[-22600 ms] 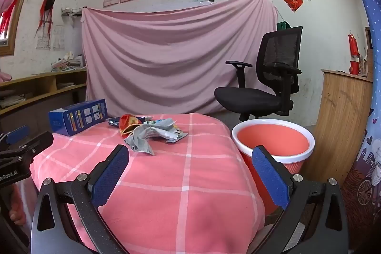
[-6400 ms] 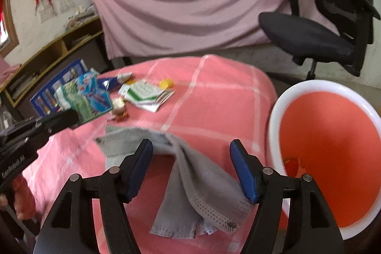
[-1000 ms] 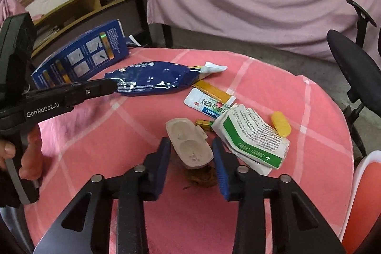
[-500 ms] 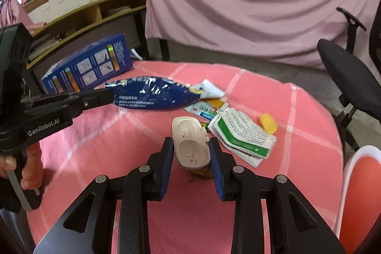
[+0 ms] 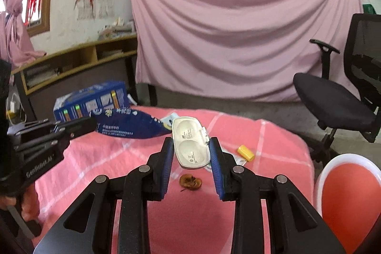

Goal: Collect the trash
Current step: 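Lift the blue bag with the left tool while the right tool lifts the white case toward the bucket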

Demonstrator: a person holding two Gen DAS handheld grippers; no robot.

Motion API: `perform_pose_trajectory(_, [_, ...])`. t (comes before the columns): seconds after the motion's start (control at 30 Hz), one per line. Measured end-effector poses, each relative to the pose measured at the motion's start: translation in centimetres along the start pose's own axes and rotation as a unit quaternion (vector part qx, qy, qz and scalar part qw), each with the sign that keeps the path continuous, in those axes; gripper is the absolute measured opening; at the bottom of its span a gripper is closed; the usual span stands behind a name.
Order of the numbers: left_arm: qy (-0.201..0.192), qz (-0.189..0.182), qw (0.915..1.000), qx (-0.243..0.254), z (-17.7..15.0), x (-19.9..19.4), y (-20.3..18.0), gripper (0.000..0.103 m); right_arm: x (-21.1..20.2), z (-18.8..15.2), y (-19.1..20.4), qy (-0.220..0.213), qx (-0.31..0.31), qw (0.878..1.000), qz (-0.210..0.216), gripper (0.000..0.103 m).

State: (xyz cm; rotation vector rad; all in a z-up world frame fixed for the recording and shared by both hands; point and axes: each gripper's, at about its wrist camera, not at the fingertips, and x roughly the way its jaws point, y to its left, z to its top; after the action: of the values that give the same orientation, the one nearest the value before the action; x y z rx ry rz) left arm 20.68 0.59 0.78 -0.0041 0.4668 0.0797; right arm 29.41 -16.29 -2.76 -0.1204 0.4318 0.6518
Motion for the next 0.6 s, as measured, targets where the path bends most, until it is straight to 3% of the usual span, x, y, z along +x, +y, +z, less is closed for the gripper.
perform_pose_trajectory(0.33, [-0.062,0.0,0.9979,0.02,0.9,-2.2,-2.2,0.0,-4.2,0.5,-1.2,-0.101,0.017,0.994,-0.024,0.028])
perform_pose_trajectory(0.6, [-0.115,-0.018,0.9923,0.04,2.4,-3.7,-5.2,0.0,-7.6,1.0,-2.7,-0.168,0.017,0.983,-0.074,0.028])
